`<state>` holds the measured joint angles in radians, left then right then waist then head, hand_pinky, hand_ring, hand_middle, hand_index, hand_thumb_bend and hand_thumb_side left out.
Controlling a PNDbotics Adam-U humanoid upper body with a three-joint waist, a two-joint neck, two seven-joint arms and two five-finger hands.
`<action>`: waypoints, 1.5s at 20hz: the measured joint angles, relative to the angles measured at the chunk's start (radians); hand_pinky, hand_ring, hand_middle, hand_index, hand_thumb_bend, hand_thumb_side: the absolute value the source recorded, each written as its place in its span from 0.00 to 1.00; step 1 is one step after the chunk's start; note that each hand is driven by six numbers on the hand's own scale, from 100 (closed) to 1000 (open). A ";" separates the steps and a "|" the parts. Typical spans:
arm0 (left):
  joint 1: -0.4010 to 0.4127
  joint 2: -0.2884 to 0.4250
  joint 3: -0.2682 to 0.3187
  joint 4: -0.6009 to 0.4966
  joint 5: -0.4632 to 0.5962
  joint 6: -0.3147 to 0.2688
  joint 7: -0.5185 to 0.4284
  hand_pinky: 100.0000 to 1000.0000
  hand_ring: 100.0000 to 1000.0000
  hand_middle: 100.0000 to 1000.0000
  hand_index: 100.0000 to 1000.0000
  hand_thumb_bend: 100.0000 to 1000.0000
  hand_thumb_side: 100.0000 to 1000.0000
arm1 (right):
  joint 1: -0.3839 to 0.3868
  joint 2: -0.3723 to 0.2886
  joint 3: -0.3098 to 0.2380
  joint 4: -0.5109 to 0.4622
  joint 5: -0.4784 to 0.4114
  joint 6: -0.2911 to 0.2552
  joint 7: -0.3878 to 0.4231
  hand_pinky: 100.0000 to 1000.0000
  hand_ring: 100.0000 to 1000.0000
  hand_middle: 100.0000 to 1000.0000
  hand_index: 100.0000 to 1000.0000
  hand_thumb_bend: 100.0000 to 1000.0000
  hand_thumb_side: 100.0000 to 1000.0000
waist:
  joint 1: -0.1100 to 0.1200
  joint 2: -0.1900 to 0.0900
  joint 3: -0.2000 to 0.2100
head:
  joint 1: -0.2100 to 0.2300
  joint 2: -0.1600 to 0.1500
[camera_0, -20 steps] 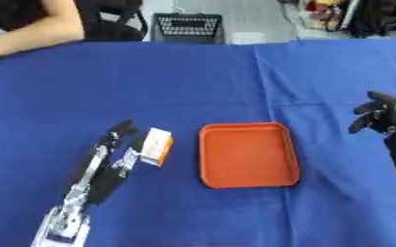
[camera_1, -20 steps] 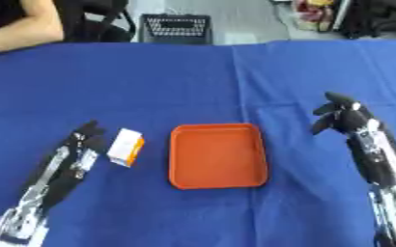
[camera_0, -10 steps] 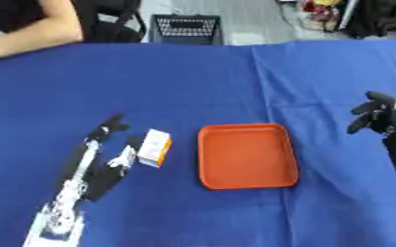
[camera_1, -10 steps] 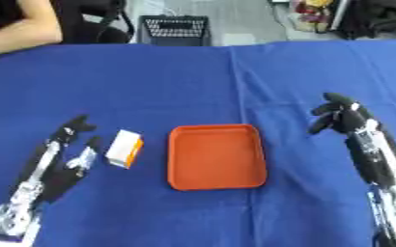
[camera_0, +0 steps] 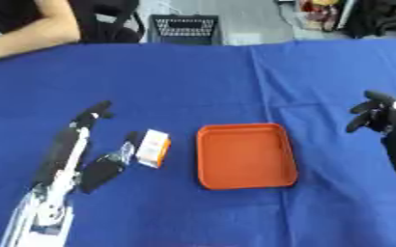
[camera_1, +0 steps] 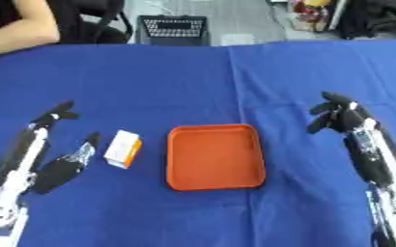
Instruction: Pick up objects on the table and place them in the box.
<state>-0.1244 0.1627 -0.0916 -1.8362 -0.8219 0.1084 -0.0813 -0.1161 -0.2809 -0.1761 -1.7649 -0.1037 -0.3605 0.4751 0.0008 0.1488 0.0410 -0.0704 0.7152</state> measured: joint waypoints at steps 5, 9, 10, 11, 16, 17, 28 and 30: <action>-0.013 -0.002 -0.028 0.001 -0.045 0.011 0.006 1.00 1.00 0.74 1.00 0.52 0.54 | 0.000 0.000 0.000 0.002 0.000 0.000 0.000 0.49 0.49 0.61 0.87 0.00 0.90 | 0.000 0.000 -0.002 | 0.000 0.000; -0.021 -0.007 -0.050 0.011 -0.062 0.010 0.006 1.00 1.00 0.75 1.00 0.51 0.55 | 0.000 0.000 0.000 0.002 0.000 0.000 0.000 0.49 0.49 0.61 0.87 0.00 0.90 | 0.000 0.000 -0.002 | 0.000 0.000; -0.022 -0.010 -0.055 0.014 -0.064 0.009 0.007 1.00 1.00 0.75 1.00 0.50 0.55 | 0.000 0.000 0.000 0.002 0.000 0.000 0.000 0.49 0.49 0.61 0.87 0.00 0.90 | 0.000 0.000 -0.002 | 0.000 0.000; -0.022 -0.011 -0.060 0.018 -0.065 0.008 0.007 1.00 1.00 0.75 1.00 0.50 0.55 | 0.000 0.000 0.000 0.002 0.000 0.000 0.000 0.49 0.49 0.61 0.87 0.00 0.90 | 0.000 0.000 -0.002 | 0.000 0.000; -0.030 -0.020 -0.083 0.042 -0.065 -0.005 0.003 1.00 1.00 0.75 1.00 0.48 0.57 | 0.000 0.000 0.000 0.002 0.000 0.000 0.001 0.49 0.49 0.61 0.87 0.00 0.90 | 0.000 0.000 -0.004 | 0.000 -0.003; -0.030 -0.021 -0.086 0.048 -0.067 -0.007 0.002 1.00 1.00 0.75 1.00 0.47 0.58 | 0.000 0.000 0.000 0.002 0.000 0.000 0.001 0.49 0.49 0.61 0.87 0.00 0.90 | 0.000 0.000 -0.005 | 0.000 -0.003; -0.040 -0.055 -0.095 0.164 -0.111 -0.015 0.029 1.00 1.00 0.74 1.00 0.43 0.63 | 0.000 0.000 0.001 0.002 0.000 -0.002 0.003 0.49 0.49 0.61 0.87 0.00 0.90 | 0.000 0.000 -0.005 | 0.000 -0.003; -0.042 -0.059 -0.095 0.179 -0.122 -0.012 0.038 1.00 1.00 0.73 1.00 0.43 0.63 | 0.000 0.000 0.001 0.002 0.000 -0.002 0.003 0.49 0.49 0.61 0.87 0.00 0.90 | 0.001 0.000 -0.005 | 0.000 -0.003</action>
<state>-0.1667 0.1038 -0.1869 -1.6568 -0.9436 0.0961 -0.0429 -0.1161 -0.2809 -0.1755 -1.7629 -0.1037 -0.3624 0.4783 0.0015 0.1487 0.0357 -0.0701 0.7118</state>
